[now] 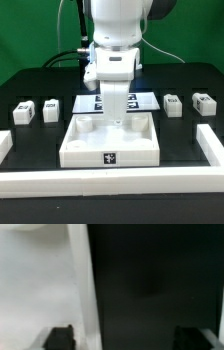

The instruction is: Assemble one leg

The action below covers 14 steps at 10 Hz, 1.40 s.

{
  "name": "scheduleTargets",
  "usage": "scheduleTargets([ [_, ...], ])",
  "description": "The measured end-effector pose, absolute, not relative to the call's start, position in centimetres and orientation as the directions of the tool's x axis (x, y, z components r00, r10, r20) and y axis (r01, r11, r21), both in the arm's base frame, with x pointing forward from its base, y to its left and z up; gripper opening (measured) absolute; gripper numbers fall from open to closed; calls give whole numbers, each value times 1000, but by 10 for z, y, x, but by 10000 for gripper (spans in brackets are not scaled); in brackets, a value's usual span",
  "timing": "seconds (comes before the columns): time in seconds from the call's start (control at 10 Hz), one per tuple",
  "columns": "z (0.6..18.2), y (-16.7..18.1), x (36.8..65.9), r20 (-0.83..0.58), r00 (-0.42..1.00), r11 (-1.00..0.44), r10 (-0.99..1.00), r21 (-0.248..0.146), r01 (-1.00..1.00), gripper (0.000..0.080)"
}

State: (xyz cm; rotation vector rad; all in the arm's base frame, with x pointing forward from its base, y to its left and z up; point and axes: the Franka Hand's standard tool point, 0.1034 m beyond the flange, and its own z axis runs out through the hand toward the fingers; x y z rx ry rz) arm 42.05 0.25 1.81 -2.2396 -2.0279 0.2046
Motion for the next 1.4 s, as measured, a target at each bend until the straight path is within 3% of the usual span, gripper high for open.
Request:
scheduleTargets([
  [0.1, 18, 2, 421, -24, 97, -100, 995, -174, 980, 425],
  [0.3, 18, 2, 420, -24, 98, -101, 995, -174, 980, 88],
  [1.4, 18, 8, 430, -15, 51, -53, 999, -157, 986, 64],
])
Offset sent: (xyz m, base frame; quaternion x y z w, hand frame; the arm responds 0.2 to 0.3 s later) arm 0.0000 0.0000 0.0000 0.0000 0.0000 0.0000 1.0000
